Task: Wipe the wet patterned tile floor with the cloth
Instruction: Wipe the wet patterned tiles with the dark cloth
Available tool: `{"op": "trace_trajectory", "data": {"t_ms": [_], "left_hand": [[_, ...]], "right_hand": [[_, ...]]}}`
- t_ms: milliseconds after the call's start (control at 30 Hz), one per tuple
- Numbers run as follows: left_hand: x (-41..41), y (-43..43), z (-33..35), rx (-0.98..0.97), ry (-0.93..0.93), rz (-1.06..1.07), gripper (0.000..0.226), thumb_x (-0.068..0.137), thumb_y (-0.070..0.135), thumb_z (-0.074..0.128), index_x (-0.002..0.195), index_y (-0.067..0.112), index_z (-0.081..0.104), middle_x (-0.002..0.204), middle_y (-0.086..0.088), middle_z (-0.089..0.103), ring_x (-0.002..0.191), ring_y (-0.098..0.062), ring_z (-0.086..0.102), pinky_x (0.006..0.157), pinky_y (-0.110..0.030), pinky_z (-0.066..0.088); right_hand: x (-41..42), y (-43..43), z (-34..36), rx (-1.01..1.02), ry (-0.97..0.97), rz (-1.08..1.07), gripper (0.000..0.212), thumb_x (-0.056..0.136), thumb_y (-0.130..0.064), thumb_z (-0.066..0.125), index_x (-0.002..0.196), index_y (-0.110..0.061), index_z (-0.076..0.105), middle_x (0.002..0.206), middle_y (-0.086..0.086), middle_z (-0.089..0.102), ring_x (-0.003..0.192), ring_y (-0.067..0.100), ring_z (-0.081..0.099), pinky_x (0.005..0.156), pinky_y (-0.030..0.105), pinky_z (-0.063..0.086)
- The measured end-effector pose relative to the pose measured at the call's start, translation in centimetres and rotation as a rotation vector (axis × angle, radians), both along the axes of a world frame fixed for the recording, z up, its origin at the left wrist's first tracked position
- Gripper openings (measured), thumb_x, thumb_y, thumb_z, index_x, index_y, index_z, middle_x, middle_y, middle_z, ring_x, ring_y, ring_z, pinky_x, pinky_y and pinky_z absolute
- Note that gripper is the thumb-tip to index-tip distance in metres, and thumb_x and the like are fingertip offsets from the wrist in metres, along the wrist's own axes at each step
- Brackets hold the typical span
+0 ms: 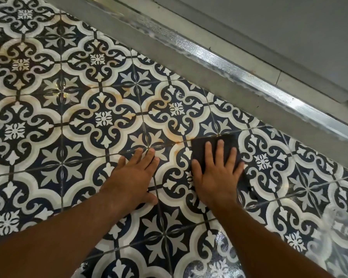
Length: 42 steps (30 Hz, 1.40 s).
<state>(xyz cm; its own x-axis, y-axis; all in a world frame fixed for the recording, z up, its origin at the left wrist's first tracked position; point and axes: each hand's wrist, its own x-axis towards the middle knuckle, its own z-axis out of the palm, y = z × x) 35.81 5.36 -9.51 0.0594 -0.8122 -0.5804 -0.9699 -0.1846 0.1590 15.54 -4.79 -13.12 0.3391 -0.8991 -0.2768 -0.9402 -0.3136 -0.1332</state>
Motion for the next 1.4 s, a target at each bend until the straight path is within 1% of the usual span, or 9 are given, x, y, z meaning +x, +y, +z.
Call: {"op": "trace_trajectory", "data": {"t_ms": [167, 300, 500, 667, 833, 933, 1100, 1233, 1400], "left_hand": [[0.0, 0.1, 0.2, 0.006, 0.001, -0.017, 0.106, 0.083, 0.065, 0.055, 0.15, 0.024, -0.017, 0.156, 0.003, -0.03, 0.144, -0.022, -0.024, 0.117, -0.05, -0.001], [0.0, 0.3, 0.3, -0.01, 0.016, -0.017, 0.105, 0.084, 0.064, 0.054, 0.15, 0.024, -0.018, 0.156, 0.002, -0.03, 0.143, -0.022, -0.026, 0.118, -0.051, -0.001], [0.1, 0.2, 0.1, -0.008, 0.023, -0.008, 0.106, 0.083, 0.064, 0.055, 0.15, 0.025, -0.017, 0.156, 0.004, -0.03, 0.143, -0.022, -0.026, 0.117, -0.05, -0.003], [0.1, 0.2, 0.2, -0.015, 0.015, -0.013, 0.106, 0.083, 0.064, 0.056, 0.15, 0.025, -0.016, 0.157, 0.004, -0.028, 0.143, -0.021, -0.025, 0.117, -0.049, -0.002], [0.1, 0.4, 0.2, -0.033, 0.027, -0.021, 0.104, 0.085, 0.063, 0.054, 0.15, 0.024, -0.017, 0.157, 0.002, -0.029, 0.143, -0.023, -0.025, 0.118, -0.051, -0.002], [0.2, 0.2, 0.1, -0.015, 0.041, -0.017, 0.104, 0.085, 0.062, 0.055, 0.149, 0.024, -0.018, 0.156, 0.003, -0.029, 0.143, -0.023, -0.026, 0.116, -0.051, -0.003], [0.2, 0.0, 0.2, -0.002, 0.04, -0.019, 0.106, 0.084, 0.06, 0.058, 0.149, 0.023, -0.018, 0.156, 0.002, -0.029, 0.143, -0.023, -0.026, 0.116, -0.052, -0.004], [0.1, -0.1, 0.2, 0.023, 0.035, -0.017, 0.106, 0.084, 0.06, 0.058, 0.15, 0.023, -0.017, 0.156, 0.002, -0.03, 0.143, -0.022, -0.026, 0.116, -0.051, -0.005], [0.3, 0.2, 0.0, -0.006, 0.044, -0.028, 0.104, 0.085, 0.061, 0.055, 0.15, 0.024, -0.018, 0.156, 0.002, -0.031, 0.14, -0.021, -0.029, 0.116, -0.051, -0.004]], "right_hand": [[-3.9, 4.2, 0.0, 0.033, -0.02, 0.202, 0.064, 0.097, -0.067, 0.008, 0.154, -0.039, 0.001, 0.164, -0.001, -0.007, 0.148, 0.028, -0.017, 0.117, 0.059, -0.001], [-7.3, 2.1, 0.4, 0.061, 0.046, 0.132, 0.066, 0.092, -0.072, 0.0, 0.151, -0.044, -0.009, 0.163, -0.003, -0.015, 0.146, 0.026, -0.025, 0.117, 0.058, -0.007], [-0.2, -3.9, 0.1, 0.002, 0.02, -0.037, 0.07, 0.091, -0.07, -0.004, 0.152, -0.038, -0.01, 0.162, -0.003, -0.017, 0.145, 0.033, -0.02, 0.113, 0.065, -0.008], [3.1, -1.0, -0.2, -0.035, -0.048, 0.122, 0.063, 0.096, -0.064, 0.001, 0.153, -0.038, -0.002, 0.162, -0.006, -0.007, 0.148, 0.032, -0.013, 0.114, 0.063, -0.007], [-2.1, 0.4, -0.3, 0.001, 0.013, 0.227, 0.059, 0.097, -0.064, 0.0, 0.152, -0.041, -0.004, 0.163, -0.007, -0.006, 0.148, 0.029, -0.015, 0.114, 0.065, -0.002], [-2.4, -2.7, -0.1, 0.01, 0.037, 0.163, 0.061, 0.094, -0.067, -0.003, 0.15, -0.044, -0.011, 0.162, -0.007, -0.012, 0.146, 0.029, -0.021, 0.113, 0.065, -0.008], [4.4, -5.5, 0.0, 0.014, -0.011, 0.014, 0.066, 0.094, -0.065, 0.0, 0.152, -0.038, -0.012, 0.162, -0.003, -0.016, 0.145, 0.035, -0.022, 0.11, 0.071, -0.006], [7.0, -2.4, -0.1, -0.017, -0.041, 0.178, 0.063, 0.095, -0.063, 0.0, 0.152, -0.038, -0.01, 0.162, -0.004, -0.015, 0.146, 0.035, -0.02, 0.111, 0.068, -0.008], [0.8, -0.5, -0.3, -0.006, 0.002, 0.31, 0.06, 0.096, -0.065, 0.001, 0.151, -0.042, -0.005, 0.164, -0.006, -0.005, 0.147, 0.03, -0.016, 0.113, 0.065, -0.005]]}}
